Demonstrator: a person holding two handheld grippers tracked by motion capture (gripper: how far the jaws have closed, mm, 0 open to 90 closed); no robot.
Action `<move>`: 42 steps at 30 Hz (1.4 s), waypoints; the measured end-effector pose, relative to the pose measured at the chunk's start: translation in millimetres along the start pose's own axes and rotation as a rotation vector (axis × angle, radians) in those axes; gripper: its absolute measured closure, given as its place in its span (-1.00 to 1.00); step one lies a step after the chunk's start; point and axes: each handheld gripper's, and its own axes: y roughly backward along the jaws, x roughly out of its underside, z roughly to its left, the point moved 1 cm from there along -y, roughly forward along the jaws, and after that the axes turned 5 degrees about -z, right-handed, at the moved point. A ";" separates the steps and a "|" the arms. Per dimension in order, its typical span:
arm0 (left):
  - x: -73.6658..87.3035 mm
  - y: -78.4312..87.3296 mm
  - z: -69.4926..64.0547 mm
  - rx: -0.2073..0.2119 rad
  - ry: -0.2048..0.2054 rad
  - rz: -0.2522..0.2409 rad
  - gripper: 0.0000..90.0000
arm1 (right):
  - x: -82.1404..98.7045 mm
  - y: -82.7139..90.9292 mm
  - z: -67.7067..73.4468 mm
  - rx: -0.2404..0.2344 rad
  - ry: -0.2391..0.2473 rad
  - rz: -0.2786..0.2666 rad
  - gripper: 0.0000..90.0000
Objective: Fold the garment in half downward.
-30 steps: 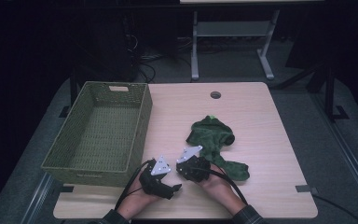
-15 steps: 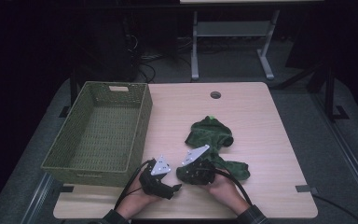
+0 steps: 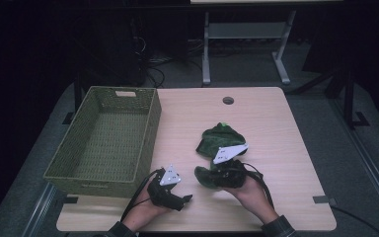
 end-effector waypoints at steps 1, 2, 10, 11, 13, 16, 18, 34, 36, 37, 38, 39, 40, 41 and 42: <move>0.0 0.0 0.0 0.000 -0.001 0.000 -0.72 | 0.4 3.5 -2.3 0.004 -0.012 -0.006 0.90; -0.1 -0.1 0.1 0.000 -0.001 0.001 -0.72 | 1.1 7.0 -5.0 0.009 -0.021 -0.010 0.90; 0.0 -0.1 0.3 -0.002 -0.006 -0.001 -0.72 | 17.9 32.6 -27.3 0.075 -0.083 -0.034 0.84; 0.0 -0.2 0.4 -0.001 -0.006 -0.001 -0.72 | 19.8 34.5 -29.6 0.079 -0.095 -0.030 0.82; 0.0 -0.1 0.4 -0.001 -0.006 0.000 -0.72 | 23.6 38.4 -33.9 0.110 -0.098 -0.022 0.81; 0.0 -0.1 0.4 -0.001 -0.006 -0.001 -0.72 | 27.2 42.4 -38.6 0.134 -0.106 -0.015 0.78; 0.0 0.1 0.6 -0.002 -0.009 0.003 -0.72 | 33.5 48.1 -45.2 0.174 -0.130 0.002 0.77; 0.0 -0.1 0.3 -0.003 -0.006 -0.001 -0.72 | 18.4 53.9 -43.9 0.201 -0.091 -0.043 1.00; 0.0 0.1 0.4 -0.002 -0.009 0.002 -0.72 | 19.7 37.5 -47.0 0.202 -0.089 0.006 1.00; 0.0 0.1 0.5 -0.002 -0.009 0.002 -0.72 | 23.1 32.0 -48.7 0.207 -0.090 0.028 1.00; 0.0 0.1 0.5 -0.002 -0.009 0.002 -0.72 | 27.2 26.9 -50.7 0.206 -0.096 0.050 1.00; 0.1 0.1 0.1 -0.002 -0.006 0.002 -0.72 | 31.2 22.2 -52.2 0.210 -0.102 0.074 1.00; 0.1 0.1 0.1 -0.002 -0.006 0.002 -0.72 | 31.2 22.2 -52.2 0.210 -0.102 0.074 1.00; 0.1 0.1 0.2 -0.001 -0.005 0.002 -0.72 | 37.9 13.9 -55.6 0.210 -0.099 0.121 1.00; 0.1 0.1 0.1 -0.001 -0.005 0.002 -0.72 | 40.1 10.5 -56.6 0.210 -0.104 0.138 1.00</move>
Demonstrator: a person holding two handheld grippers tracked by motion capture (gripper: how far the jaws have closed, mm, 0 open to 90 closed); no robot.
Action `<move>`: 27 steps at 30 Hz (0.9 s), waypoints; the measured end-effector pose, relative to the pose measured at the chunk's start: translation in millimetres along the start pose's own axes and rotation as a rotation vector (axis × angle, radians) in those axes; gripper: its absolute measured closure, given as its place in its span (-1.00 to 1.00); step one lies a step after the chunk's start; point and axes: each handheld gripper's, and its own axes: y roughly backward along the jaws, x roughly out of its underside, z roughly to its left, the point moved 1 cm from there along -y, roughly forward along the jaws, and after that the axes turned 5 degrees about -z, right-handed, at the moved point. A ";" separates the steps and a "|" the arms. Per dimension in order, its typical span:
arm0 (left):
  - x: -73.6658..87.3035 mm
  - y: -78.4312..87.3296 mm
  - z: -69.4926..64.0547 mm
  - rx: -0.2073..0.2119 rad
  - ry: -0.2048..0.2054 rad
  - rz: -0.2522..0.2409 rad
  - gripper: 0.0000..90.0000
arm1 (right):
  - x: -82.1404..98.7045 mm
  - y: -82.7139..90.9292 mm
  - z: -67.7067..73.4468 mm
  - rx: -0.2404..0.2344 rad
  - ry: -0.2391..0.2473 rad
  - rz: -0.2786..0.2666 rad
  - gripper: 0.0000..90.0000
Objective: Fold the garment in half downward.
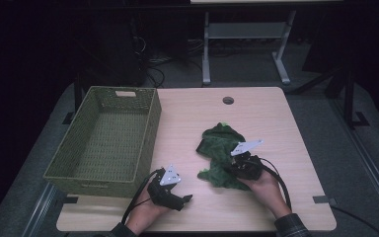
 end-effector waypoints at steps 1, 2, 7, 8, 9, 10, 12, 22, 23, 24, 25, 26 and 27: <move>0.0 0.0 0.1 0.000 0.000 0.000 -0.72 | 1.3 -3.3 -0.9 -0.001 -0.006 0.019 1.00; 0.0 0.0 0.1 0.000 0.000 0.001 -0.72 | 2.6 -5.4 -1.7 -0.003 -0.011 0.021 1.00; -0.1 0.0 0.1 0.000 -0.001 0.001 -0.72 | 4.2 0.0 -3.3 -0.002 -0.014 -0.010 0.94; -0.1 0.0 0.1 0.000 -0.001 0.001 -0.72 | 4.2 0.0 -3.3 -0.002 -0.014 -0.010 0.94; -0.1 0.0 0.1 0.000 -0.001 0.001 -0.72 | 3.2 4.2 -3.4 0.000 -0.019 -0.026 0.89; -0.1 0.0 0.3 -0.001 -0.003 0.001 -0.72 | 1.9 9.6 -3.9 0.005 -0.013 -0.047 0.85; -0.2 -0.1 0.3 -0.003 -0.004 0.000 -0.72 | -0.7 25.5 -5.6 0.021 -0.011 -0.090 0.71; -0.2 -0.2 0.0 -0.001 0.000 0.000 -0.72 | 19.2 65.8 -20.8 0.081 -0.040 -0.124 0.47; -0.2 -0.1 0.0 -0.001 0.000 0.000 -0.72 | 23.1 69.3 -22.8 0.085 -0.048 -0.125 0.44; -0.2 -0.2 0.0 -0.001 0.000 0.000 -0.72 | 27.0 72.7 -24.7 0.089 -0.058 -0.126 0.42; -0.2 -0.1 0.0 -0.001 0.000 0.000 -0.72 | 35.4 78.6 -28.4 0.098 -0.069 -0.129 0.36; -0.2 -0.2 0.0 -0.001 0.000 0.000 -0.72 | 35.4 78.6 -28.4 0.098 -0.069 -0.129 0.36; -0.2 -0.1 0.0 0.000 0.000 0.001 -0.72 | 39.5 81.7 -29.5 0.099 -0.077 -0.128 0.34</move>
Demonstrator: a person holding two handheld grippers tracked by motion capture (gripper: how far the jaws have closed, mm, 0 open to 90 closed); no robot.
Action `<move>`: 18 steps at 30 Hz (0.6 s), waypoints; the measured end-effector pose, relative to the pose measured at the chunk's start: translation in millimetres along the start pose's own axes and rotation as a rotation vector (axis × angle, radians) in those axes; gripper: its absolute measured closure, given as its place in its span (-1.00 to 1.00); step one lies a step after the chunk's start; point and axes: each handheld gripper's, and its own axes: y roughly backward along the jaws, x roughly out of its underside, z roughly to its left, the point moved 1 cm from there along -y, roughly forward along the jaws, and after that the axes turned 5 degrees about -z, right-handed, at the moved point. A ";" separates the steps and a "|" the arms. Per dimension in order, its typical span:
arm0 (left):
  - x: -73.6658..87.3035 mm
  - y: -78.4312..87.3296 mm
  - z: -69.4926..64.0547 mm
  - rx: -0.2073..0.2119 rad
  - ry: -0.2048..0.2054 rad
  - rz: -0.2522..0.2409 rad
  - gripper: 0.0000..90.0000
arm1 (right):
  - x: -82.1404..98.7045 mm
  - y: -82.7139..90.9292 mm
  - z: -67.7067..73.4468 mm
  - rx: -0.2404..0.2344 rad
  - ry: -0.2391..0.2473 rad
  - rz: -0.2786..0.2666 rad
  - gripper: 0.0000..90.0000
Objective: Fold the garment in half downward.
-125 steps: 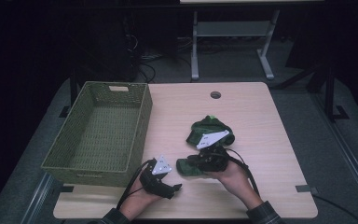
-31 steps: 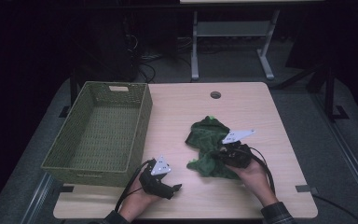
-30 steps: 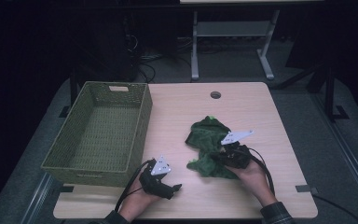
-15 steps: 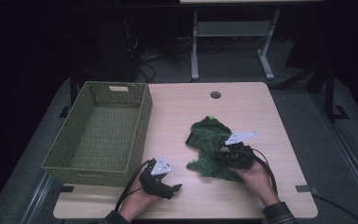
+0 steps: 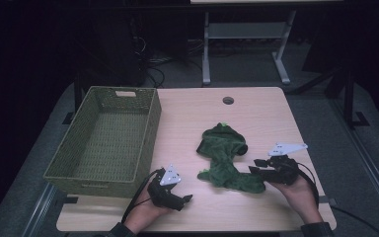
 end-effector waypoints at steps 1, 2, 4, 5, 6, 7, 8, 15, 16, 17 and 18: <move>0.0 0.0 0.0 0.000 0.000 0.000 -0.72 | 7.4 6.6 -3.3 0.005 -0.010 -0.002 0.29; 0.0 0.0 0.0 0.000 0.000 0.000 -0.72 | 11.2 10.2 -4.7 0.005 -0.018 -0.006 0.28; 0.0 0.0 0.0 0.000 0.000 0.000 -0.72 | 19.2 16.8 -7.7 0.008 -0.023 -0.007 0.25; 0.0 0.0 0.0 0.000 0.000 0.000 -0.72 | 23.0 20.1 -8.5 0.009 -0.029 -0.007 0.24; 0.0 0.0 0.0 0.000 0.000 0.000 -0.72 | 23.0 20.1 -8.5 0.009 -0.029 -0.007 0.24; 0.0 0.0 0.0 0.000 0.000 0.001 -0.72 | 30.7 25.6 -9.5 0.010 -0.039 -0.001 0.21; -0.1 0.1 0.0 0.000 0.000 0.002 -0.72 | 34.4 27.6 -9.8 0.016 -0.038 0.005 0.20; -0.2 0.0 0.0 0.000 -0.001 0.003 -0.72 | 53.8 41.9 -7.1 0.019 -0.046 0.016 0.20; -0.2 0.1 0.1 -0.002 -0.002 0.003 -0.72 | 59.8 44.3 -5.3 0.018 -0.053 0.028 0.20; -0.2 0.1 0.1 -0.002 -0.002 0.003 -0.72 | 59.8 44.3 -5.3 0.018 -0.053 0.028 0.20; -0.2 0.1 0.2 -0.002 -0.004 0.003 -0.72 | 62.6 45.2 -4.1 0.018 -0.057 0.036 0.20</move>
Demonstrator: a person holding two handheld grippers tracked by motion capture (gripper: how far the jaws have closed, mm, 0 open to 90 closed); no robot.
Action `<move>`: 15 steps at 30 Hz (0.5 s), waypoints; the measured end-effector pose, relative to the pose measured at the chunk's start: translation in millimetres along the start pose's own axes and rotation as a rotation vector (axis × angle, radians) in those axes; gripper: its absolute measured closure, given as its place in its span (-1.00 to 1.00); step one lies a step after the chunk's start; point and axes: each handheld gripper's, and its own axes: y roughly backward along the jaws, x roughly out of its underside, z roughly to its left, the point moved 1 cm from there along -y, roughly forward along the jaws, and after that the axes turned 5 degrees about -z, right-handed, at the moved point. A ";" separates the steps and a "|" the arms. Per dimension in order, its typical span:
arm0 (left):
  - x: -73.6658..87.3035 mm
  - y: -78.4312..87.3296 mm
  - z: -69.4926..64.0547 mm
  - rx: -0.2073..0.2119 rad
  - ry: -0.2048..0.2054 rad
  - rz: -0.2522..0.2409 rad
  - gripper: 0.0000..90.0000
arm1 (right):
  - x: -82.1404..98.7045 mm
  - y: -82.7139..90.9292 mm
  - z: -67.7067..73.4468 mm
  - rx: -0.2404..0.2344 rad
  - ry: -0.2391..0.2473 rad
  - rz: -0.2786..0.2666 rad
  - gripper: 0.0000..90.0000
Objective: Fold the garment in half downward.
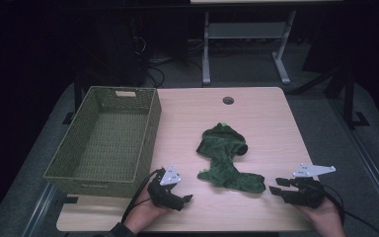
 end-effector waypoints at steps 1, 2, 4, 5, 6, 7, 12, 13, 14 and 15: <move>-0.1 0.1 0.0 0.001 0.000 0.001 -0.72 | 2.8 0.2 1.0 0.000 0.000 0.004 0.20; -0.1 0.1 0.1 0.001 0.000 0.001 -0.72 | 5.1 0.7 2.3 -0.001 0.000 0.009 0.21; -0.1 0.1 0.1 0.001 0.000 0.001 -0.72 | 8.3 0.0 4.9 -0.008 0.001 0.011 0.22; -0.1 0.1 0.1 0.001 0.000 0.001 -0.72 | 9.6 -1.5 6.8 -0.019 0.005 0.016 0.24; -0.1 0.1 0.1 0.001 0.000 0.001 -0.72 | 9.6 -2.7 7.0 -0.025 -0.001 0.016 0.24; -0.1 0.1 0.1 0.001 0.000 0.001 -0.72 | 9.6 -2.7 7.0 -0.025 -0.001 0.016 0.24; -0.1 0.1 0.1 0.001 0.000 0.001 -0.73 | 7.2 -15.3 7.4 -0.068 0.000 0.023 0.29; -0.2 0.0 0.1 0.001 0.000 0.001 -0.72 | 6.3 -16.7 8.3 -0.069 -0.005 0.028 0.30; -0.2 -0.1 0.2 0.001 -0.001 0.001 -0.72 | 5.7 -18.0 7.8 -0.074 0.005 0.029 0.31; -0.3 -0.1 0.2 0.001 -0.001 0.001 -0.72 | 5.1 -19.2 8.1 -0.078 -0.001 0.030 0.32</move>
